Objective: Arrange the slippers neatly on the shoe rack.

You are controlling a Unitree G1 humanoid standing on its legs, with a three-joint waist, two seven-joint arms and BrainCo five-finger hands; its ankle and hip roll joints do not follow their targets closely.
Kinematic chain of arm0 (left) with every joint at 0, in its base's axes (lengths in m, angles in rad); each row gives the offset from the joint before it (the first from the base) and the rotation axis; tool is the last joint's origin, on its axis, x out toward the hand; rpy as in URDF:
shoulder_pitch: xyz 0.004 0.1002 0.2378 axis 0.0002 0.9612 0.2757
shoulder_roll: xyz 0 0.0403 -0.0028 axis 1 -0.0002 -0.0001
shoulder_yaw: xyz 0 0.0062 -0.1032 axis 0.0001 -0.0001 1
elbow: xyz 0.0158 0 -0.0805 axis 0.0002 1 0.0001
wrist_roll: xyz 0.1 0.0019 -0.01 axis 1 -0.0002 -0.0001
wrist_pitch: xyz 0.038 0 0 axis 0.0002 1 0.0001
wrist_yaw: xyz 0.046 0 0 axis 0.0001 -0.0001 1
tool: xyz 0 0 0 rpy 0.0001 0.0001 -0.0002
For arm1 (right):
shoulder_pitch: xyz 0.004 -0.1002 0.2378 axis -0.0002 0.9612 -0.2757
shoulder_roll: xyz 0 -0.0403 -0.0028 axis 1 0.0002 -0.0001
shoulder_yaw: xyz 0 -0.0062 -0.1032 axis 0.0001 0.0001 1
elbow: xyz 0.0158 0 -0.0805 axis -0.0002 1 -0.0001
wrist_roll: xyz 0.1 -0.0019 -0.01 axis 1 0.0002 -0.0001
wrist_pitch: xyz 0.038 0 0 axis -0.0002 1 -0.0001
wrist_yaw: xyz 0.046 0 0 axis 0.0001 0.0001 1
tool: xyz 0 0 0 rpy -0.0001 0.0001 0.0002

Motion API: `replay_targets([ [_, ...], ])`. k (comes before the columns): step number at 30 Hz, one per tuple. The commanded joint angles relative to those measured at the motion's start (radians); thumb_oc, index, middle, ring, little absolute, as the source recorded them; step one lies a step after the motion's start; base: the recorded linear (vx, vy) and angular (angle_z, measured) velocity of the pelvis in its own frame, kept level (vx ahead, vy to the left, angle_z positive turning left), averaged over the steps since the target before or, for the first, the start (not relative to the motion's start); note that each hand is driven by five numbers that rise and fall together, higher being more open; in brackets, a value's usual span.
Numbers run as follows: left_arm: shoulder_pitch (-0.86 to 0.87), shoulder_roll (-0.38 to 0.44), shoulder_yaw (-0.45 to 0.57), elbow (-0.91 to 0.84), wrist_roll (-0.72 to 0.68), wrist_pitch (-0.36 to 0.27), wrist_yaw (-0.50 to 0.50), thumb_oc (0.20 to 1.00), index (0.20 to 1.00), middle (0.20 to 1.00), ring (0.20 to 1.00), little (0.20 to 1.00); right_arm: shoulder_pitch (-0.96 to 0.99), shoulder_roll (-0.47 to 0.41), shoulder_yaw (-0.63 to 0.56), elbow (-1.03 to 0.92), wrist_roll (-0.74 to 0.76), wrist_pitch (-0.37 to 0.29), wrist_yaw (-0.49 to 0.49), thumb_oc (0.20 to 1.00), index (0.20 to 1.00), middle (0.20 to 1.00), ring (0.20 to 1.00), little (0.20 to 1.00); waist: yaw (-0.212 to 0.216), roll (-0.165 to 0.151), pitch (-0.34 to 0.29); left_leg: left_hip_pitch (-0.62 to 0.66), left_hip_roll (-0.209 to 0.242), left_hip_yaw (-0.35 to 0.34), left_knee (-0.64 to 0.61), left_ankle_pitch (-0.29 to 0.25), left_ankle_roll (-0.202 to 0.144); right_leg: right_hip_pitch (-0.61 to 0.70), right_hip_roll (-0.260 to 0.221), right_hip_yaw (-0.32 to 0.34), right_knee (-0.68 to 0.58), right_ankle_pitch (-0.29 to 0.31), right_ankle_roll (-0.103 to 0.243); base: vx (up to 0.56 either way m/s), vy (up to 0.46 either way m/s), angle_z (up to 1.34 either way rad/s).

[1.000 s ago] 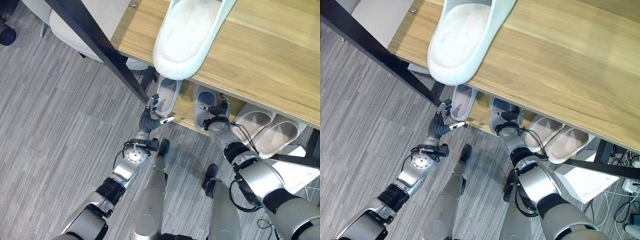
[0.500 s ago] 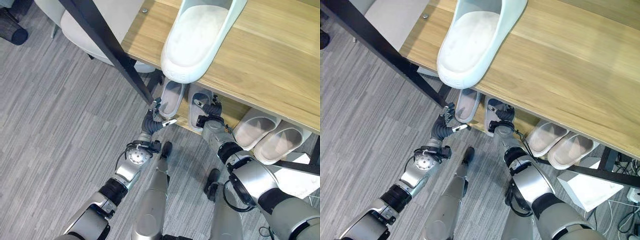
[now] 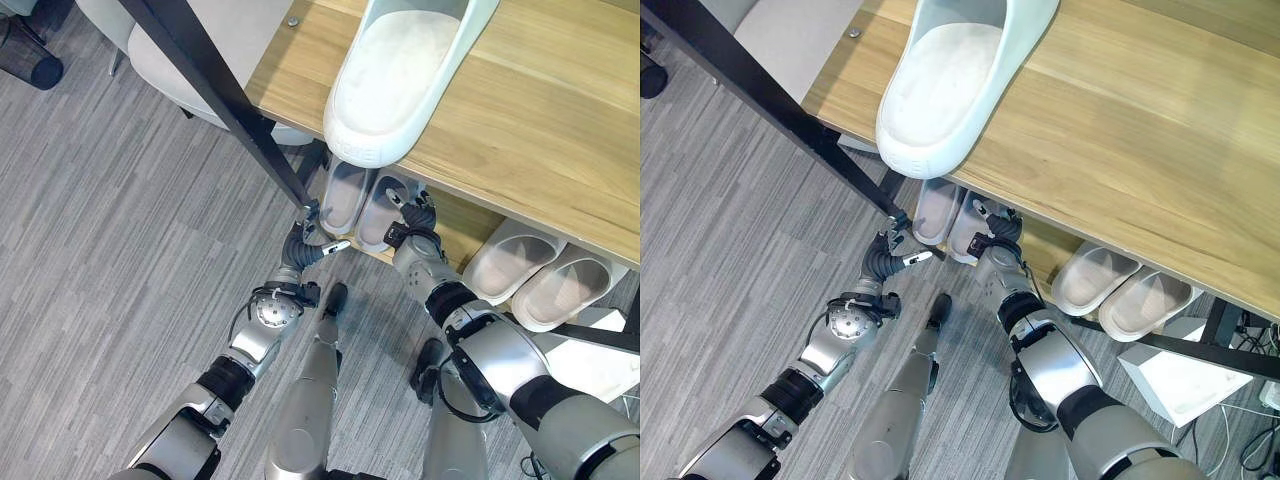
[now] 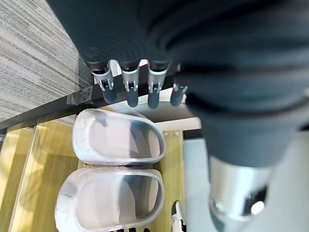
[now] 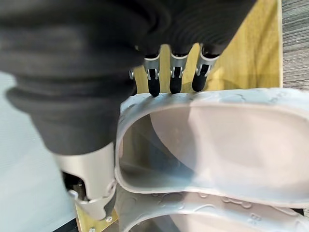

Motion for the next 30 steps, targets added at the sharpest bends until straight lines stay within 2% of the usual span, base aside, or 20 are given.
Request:
replay_targets([
  [1, -0.026, 0.036, 0.054, -0.039, 0.011, -0.022, 0.01, 1.0, 1.0, 1.0, 1.0, 1.0, 0.016, -0.008, 0.037, -0.268, -0.225, -0.005, 0.046, 1.0, 1.0, 1.0, 1.0, 1.0, 0.002, -0.082, 0.039, 0.097, 0.012, 0.068, 0.028, -0.133, 0.012, 0.205, -0.018, -0.013, -0.317, 0.138, 0.052, 0.03, -0.018, -0.11],
  [3, -0.011, 0.038, 0.059, -0.039, 0.017, -0.02, 0.005, 1.0, 1.0, 1.0, 1.0, 1.0, 0.052, -0.024, 0.048, -0.292, -0.257, 0.012, 0.052, 1.0, 1.0, 1.0, 1.0, 1.0, -0.005, -0.086, 0.031, 0.103, 0.014, 0.07, 0.017, -0.124, 0.012, 0.212, -0.017, -0.014, -0.335, 0.15, 0.052, 0.02, -0.016, -0.22],
  [5, 0.046, 0.052, 0.075, -0.032, 0.029, -0.011, -0.019, 1.0, 1.0, 1.0, 1.0, 1.0, 0.147, -0.08, 0.042, -0.32, -0.348, 0.051, 0.078, 1.0, 1.0, 1.0, 1.0, 1.0, -0.025, -0.099, 0.009, 0.133, 0.025, 0.076, -0.012, -0.114, 0.008, 0.248, -0.013, -0.014, -0.379, 0.167, 0.056, 0.05, -0.043, -0.18],
  [11, 0.146, 0.06, 0.097, -0.018, 0.041, 0.005, -0.07, 1.0, 1.0, 1.0, 1.0, 1.0, 0.341, -0.124, 0.035, -0.409, -0.45, 0.065, 0.131, 1.0, 1.0, 1.0, 1.0, 1.0, -0.067, -0.107, -0.038, 0.205, 0.043, 0.104, -0.091, -0.087, 0.0, 0.308, -0.001, -0.013, -0.451, 0.198, 0.065, 0.06, -0.013, -0.06],
  [12, 0.19, 0.06, 0.107, -0.011, 0.048, 0.008, -0.095, 1.0, 1.0, 1.0, 1.0, 1.0, 0.433, -0.129, 0.046, -0.428, -0.491, 0.072, 0.175, 1.0, 1.0, 1.0, 1.0, 1.0, -0.08, -0.109, -0.067, 0.242, 0.05, 0.117, -0.126, -0.078, -0.003, 0.334, 0.003, -0.016, -0.476, 0.207, 0.069, 0.08, -0.025, -0.13],
  [15, 0.228, 0.065, 0.115, -0.003, 0.062, 0.007, -0.118, 1.0, 1.0, 1.0, 1.0, 1.0, 0.52, -0.143, 0.055, -0.426, -0.532, 0.076, 0.218, 1.0, 1.0, 1.0, 1.0, 1.0, -0.092, -0.109, -0.096, 0.284, 0.054, 0.125, -0.159, -0.069, -0.004, 0.374, 0.005, -0.018, -0.503, 0.214, 0.072, 0.13, -0.035, -0.09],
  [18, 0.27, 0.107, 0.129, -0.01, 0.101, 0.003, -0.191, 1.0, 1.0, 1.0, 1.0, 1.0, 0.689, -0.205, 0.049, -0.53, -0.594, 0.051, 0.319, 1.0, 1.0, 1.0, 1.0, 1.0, -0.131, -0.102, -0.147, 0.35, 0.061, 0.149, -0.184, -0.071, -0.007, 0.422, 0.009, -0.012, -0.53, 0.221, 0.079, 0.14, 0.023, -0.04],
  [22, 0.302, 0.202, 0.068, -0.088, 0.138, -0.012, -0.34, 1.0, 1.0, 1.0, 1.0, 1.0, 0.882, -0.284, 0.042, -0.638, -0.648, 0.019, 0.437, 1.0, 1.0, 1.0, 1.0, 1.0, -0.175, -0.092, -0.196, 0.415, 0.071, 0.176, -0.192, -0.09, -0.007, 0.464, 0.016, 0.005, -0.55, 0.219, 0.084, 0.13, 0.032, -0.16],
  [26, 0.254, 0.281, -0.059, -0.22, 0.171, -0.026, -0.478, 1.0, 1.0, 1.0, 1.0, 1.0, 1.033, -0.31, 0.034, -0.637, -0.671, 0.015, 0.522, 1.0, 1.0, 1.0, 1.0, 1.0, -0.222, -0.085, -0.242, 0.479, 0.08, 0.211, -0.197, -0.114, -0.007, 0.498, 0.02, 0.029, -0.56, 0.213, 0.09, 0.13, 0.018, -0.16],
  [28, 0.22, 0.284, -0.119, -0.264, 0.182, -0.018, -0.523, 1.0, 1.0, 1.0, 1.0, 1.0, 1.067, -0.309, 0.031, -0.62, -0.691, 0.021, 0.539, 1.0, 1.0, 1.0, 1.0, 1.0, -0.236, -0.082, -0.258, 0.503, 0.085, 0.224, -0.2, -0.125, -0.006, 0.509, 0.023, 0.039, -0.565, 0.208, 0.092, 0.1, 0.007, -0.28],
  [30, 0.167, 0.253, -0.182, -0.291, 0.16, -0.011, -0.557, 1.0, 1.0, 1.0, 1.0, 1.0, 1.082, -0.301, 0.03, -0.588, -0.697, 0.029, 0.537, 1.0, 1.0, 1.0, 1.0, 1.0, -0.256, -0.079, -0.267, 0.517, 0.084, 0.24, -0.202, -0.12, -0.003, 0.508, 0.023, 0.054, -0.564, 0.216, 0.091, 0.03, 0.003, -0.32],
])
